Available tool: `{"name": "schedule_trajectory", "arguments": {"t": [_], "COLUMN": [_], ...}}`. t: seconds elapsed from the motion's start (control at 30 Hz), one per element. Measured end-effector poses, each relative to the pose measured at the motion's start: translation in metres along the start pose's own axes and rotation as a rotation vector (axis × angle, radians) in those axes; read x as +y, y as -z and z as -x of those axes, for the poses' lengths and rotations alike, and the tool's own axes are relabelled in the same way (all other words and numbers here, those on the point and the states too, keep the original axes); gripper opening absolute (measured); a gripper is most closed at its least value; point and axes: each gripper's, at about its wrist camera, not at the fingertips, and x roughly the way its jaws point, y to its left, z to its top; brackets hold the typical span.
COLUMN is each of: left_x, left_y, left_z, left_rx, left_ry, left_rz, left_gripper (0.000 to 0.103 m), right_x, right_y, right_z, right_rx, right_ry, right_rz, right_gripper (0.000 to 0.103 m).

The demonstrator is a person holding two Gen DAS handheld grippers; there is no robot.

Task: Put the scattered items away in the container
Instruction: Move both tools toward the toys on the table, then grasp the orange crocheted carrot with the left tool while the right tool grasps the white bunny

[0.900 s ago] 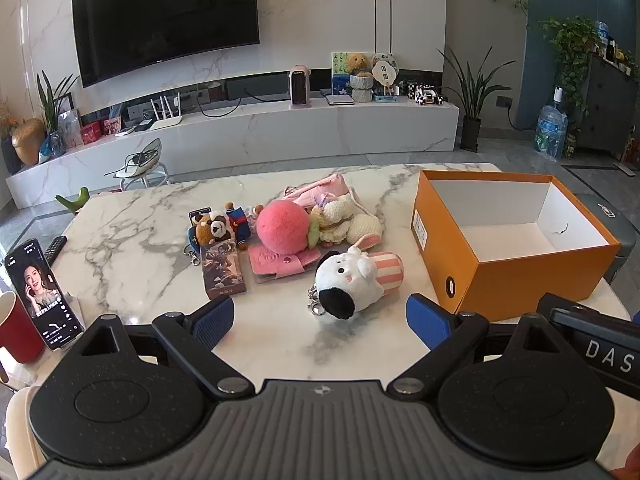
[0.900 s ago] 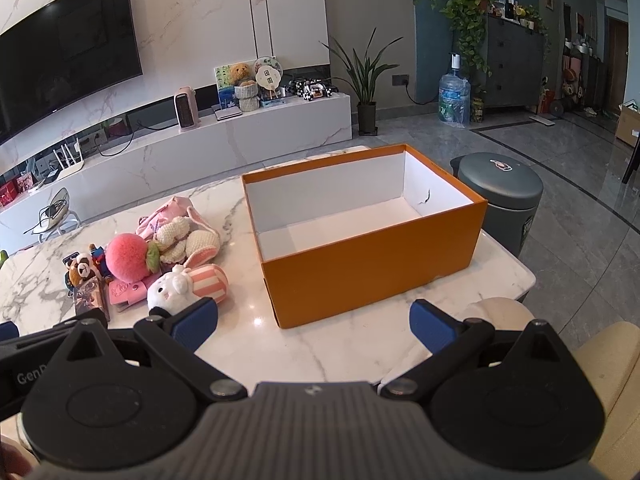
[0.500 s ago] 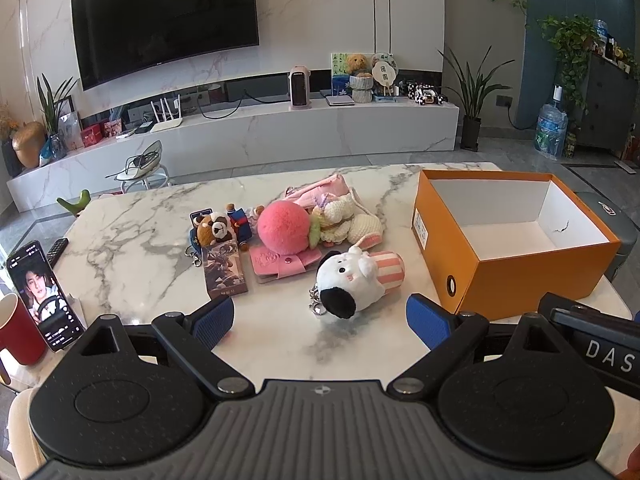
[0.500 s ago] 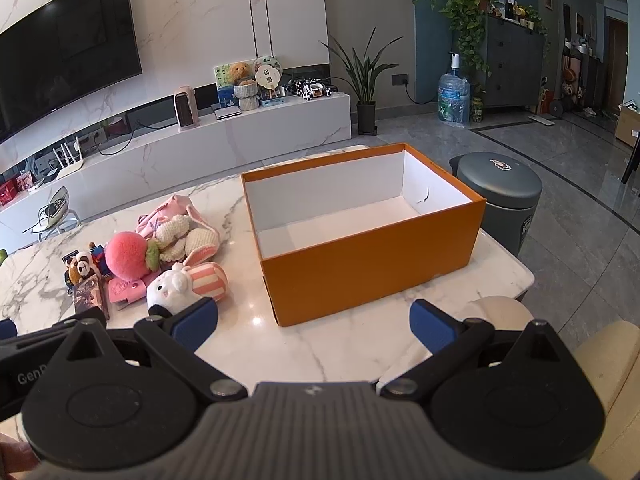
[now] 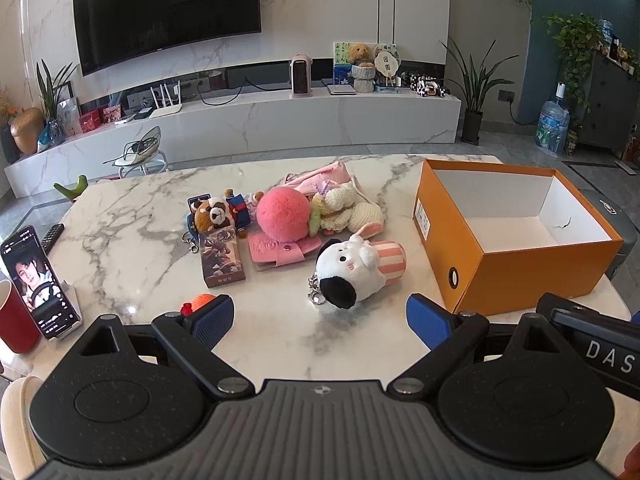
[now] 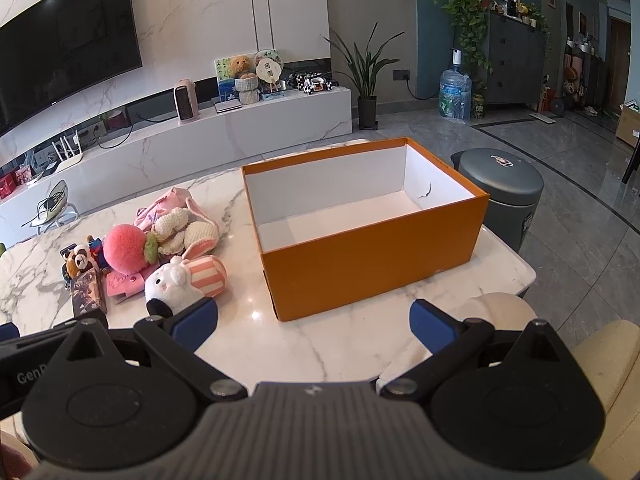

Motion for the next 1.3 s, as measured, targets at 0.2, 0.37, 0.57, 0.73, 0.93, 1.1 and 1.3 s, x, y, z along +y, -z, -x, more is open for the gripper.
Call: {"name": "schedule_trajectory", "arguments": {"t": [0.2,0.37,0.57,0.73,0.93,1.1,1.3], "left_x": [0.005,0.013,0.025,0.044,0.069,0.080,0.093], "left_y": [-0.002,-0.005,-0.009,-0.010,-0.005,0.001,-0.002], "left_z": [-0.008,-0.014,-0.032,-0.054,-0.085,-0.101,-0.117], "left_rx": [-0.015,-0.043,-0.037,0.012,0.118,0.108,0.143], "left_ry": [-0.029,-0.038,-0.053,-0.018,-0.046,-0.069,-0.046], "left_rz": [-0.013,0.006,0.023,0.092,0.149,0.133,0.139], "left_gripper": [0.103,0.103,0.103,0.103,0.103,0.103,0.103], "right_x": [0.008,0.017,0.029,0.044,0.066,0.081,0.108], "right_y": [-0.002,-0.007,-0.013,-0.018,-0.020,-0.019,-0.019], "right_z": [-0.012,-0.023,-0.043,-0.059,-0.082,-0.103,-0.132], "right_rx": [0.014,-0.003,-0.003,0.008,0.040,0.070,0.114], "right_ry": [-0.039,-0.086,-0.141,-0.182,-0.235,-0.278,-0.334], "right_rz": [0.021,0.051,0.071,0.114,0.181,0.220,0.321], "right_gripper": [0.103,0.103,0.103,0.103,0.103,0.103,0.100]}}
